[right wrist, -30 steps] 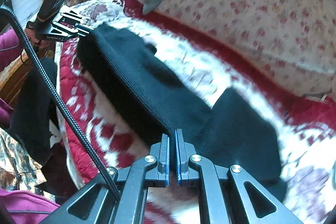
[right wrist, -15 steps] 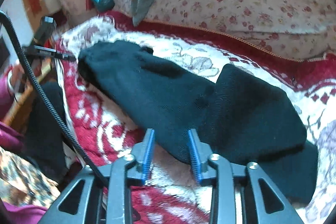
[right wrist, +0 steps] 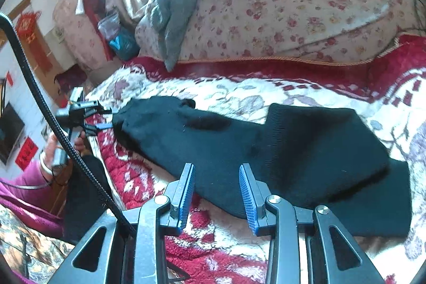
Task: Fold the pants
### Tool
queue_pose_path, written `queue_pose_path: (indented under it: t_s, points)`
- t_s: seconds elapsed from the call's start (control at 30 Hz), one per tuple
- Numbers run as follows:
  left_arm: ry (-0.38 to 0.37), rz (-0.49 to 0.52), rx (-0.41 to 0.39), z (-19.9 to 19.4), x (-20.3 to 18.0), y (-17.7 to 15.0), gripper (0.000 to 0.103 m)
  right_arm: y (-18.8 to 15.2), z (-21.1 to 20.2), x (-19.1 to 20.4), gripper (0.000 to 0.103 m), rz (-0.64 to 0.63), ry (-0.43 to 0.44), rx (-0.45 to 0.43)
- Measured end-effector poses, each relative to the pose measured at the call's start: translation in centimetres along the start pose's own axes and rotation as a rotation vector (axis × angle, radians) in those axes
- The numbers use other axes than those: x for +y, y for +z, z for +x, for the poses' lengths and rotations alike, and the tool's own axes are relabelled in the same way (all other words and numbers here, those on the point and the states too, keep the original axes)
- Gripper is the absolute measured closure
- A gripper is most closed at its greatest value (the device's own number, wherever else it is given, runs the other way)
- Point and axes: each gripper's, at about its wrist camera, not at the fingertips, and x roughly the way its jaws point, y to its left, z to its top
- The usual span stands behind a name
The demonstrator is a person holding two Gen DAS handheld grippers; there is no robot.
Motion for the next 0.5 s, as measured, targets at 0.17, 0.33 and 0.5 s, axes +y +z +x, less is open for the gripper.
queue_pose_path:
  t_s: [0.17, 0.33, 0.5]
  points:
    - [0.106, 0.109, -0.029, 1.7, -0.7, -0.1, 0.087, -0.7, -1.8, -2.9, 0.070, 0.095, -0.072, -0.026]
    - [0.124, 0.168, -0.034, 1.0, 0.3, -0.1, 0.093, -1.3, -3.7, -5.9, 0.059, 0.206, -0.158, -0.058]
    - [0.140, 0.163, -0.070, -0.5, 1.3, -0.4, 0.094, -1.8, -4.6, -8.7, 0.054, 0.353, -0.165, -0.097]
